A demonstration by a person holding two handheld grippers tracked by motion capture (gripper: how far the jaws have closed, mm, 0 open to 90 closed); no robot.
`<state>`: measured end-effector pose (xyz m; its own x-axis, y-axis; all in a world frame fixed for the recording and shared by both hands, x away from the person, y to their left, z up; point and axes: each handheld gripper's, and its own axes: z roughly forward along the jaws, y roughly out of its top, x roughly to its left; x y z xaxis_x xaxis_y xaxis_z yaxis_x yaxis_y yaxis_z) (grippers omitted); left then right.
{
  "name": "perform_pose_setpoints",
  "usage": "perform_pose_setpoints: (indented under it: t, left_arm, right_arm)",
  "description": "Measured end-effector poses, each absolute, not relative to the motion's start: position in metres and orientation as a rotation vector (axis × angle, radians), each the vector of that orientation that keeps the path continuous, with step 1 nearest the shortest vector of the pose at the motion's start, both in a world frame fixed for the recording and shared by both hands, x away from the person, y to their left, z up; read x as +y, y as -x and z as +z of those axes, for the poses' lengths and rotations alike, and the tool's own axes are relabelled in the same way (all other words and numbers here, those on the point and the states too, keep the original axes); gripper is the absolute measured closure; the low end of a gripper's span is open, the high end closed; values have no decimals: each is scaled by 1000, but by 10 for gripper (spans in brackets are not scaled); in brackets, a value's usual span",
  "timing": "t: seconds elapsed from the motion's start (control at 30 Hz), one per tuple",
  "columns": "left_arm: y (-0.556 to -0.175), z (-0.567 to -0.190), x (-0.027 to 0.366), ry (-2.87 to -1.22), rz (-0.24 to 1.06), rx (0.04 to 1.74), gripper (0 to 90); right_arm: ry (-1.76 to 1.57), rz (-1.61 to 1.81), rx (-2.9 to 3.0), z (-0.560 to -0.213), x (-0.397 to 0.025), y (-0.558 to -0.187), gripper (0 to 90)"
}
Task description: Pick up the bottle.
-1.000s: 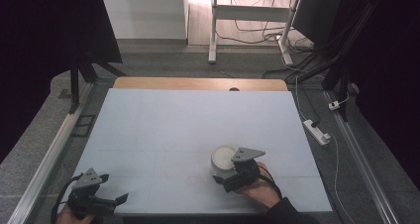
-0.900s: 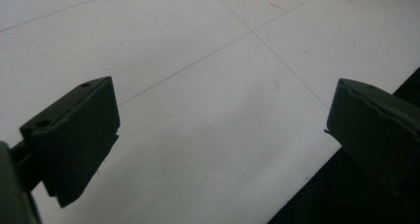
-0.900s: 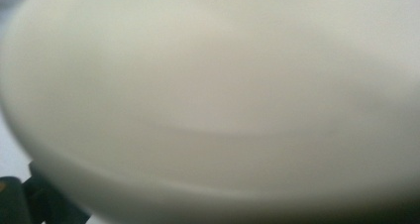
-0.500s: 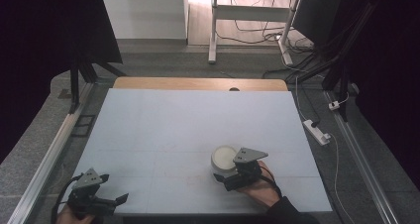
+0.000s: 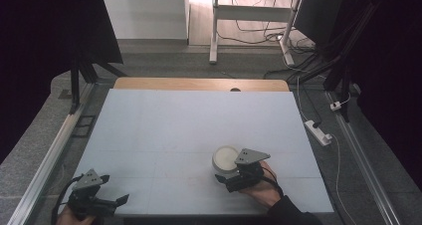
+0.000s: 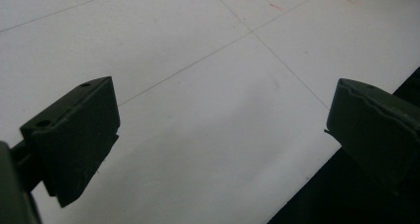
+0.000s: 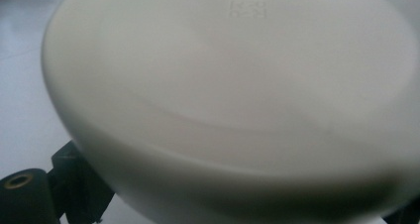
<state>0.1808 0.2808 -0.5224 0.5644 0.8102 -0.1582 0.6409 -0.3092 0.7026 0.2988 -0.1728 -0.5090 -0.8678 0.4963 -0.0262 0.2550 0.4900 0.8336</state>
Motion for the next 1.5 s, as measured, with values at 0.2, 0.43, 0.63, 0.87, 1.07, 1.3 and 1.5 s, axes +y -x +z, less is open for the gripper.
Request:
perform_pose_setpoints:
  t: [0.2, 0.43, 0.63, 0.87, 1.07, 1.3, 1.5]
  left_arm:
    - [-181, -522, 281, -2051, 284, 1160, 10]
    - [-181, -523, 281, -2044, 281, 1167, 10]
    - [-181, -523, 282, -2039, 275, 1169, 11]
    - [-182, -523, 283, -2038, 271, 1167, 11]
    - [-182, -523, 283, -2032, 270, 1171, 11]
    - [-182, -523, 284, -2026, 263, 1174, 11]
    - [-182, -523, 284, -2026, 258, 1175, 11]
  right_arm:
    - [-662, 1345, 2481, -502, -173, -301, 68]
    - [-660, 1356, 2470, -492, -168, -305, 67]
    - [-640, 1351, 2468, -485, -160, -309, 67]
    - [-606, 1368, 2479, -477, -146, -316, 67]
    - [-586, 1367, 2493, -472, -134, -321, 67]
    - [-566, 1362, 2506, -469, -118, -326, 67]
    - [-541, 1365, 2523, -469, -104, -326, 67]
